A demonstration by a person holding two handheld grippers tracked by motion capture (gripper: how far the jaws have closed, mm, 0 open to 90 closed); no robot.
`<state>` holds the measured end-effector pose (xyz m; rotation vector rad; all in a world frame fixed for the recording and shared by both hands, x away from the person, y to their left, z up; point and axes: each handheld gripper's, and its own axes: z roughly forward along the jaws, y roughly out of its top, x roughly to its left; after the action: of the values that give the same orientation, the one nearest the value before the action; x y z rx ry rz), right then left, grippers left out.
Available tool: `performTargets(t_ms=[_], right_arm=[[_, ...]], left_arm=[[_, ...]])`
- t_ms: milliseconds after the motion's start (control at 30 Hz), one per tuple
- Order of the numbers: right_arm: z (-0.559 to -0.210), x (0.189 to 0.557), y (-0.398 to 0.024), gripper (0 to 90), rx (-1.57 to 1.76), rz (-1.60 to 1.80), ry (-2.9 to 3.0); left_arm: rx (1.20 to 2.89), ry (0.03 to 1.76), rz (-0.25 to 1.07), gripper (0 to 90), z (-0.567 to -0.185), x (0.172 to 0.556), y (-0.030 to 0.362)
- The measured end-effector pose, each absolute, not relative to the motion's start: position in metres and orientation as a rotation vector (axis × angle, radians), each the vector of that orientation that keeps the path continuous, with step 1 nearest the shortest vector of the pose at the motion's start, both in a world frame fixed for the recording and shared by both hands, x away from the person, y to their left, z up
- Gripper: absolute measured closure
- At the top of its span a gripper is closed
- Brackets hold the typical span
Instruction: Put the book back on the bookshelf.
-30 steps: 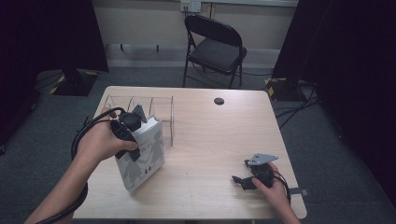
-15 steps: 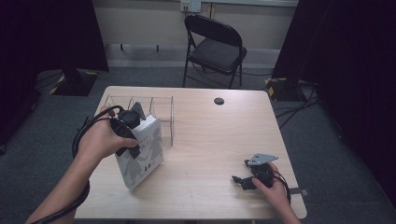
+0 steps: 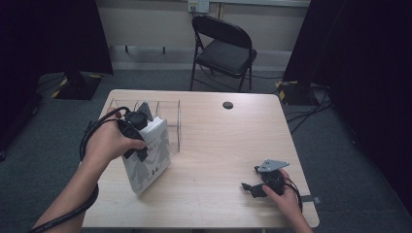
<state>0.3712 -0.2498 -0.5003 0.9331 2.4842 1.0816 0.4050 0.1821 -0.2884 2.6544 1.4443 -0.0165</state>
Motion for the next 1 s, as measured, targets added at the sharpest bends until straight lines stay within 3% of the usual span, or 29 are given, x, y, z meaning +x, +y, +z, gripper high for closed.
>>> performTargets(t_ms=[933, 1000], right_arm=[[-0.5, 0.371, -0.25, 12.2, 0.934, 1.081, 2.486], [-0.5, 0.371, -0.25, 12.2, 0.933, 1.081, 2.487]], left_arm=[[2.614, 1.512, -0.007, 52.9, -0.284, 0.425, 0.176], [2.578, 1.577, -0.018, 52.9, -0.284, 0.424, 0.174]])
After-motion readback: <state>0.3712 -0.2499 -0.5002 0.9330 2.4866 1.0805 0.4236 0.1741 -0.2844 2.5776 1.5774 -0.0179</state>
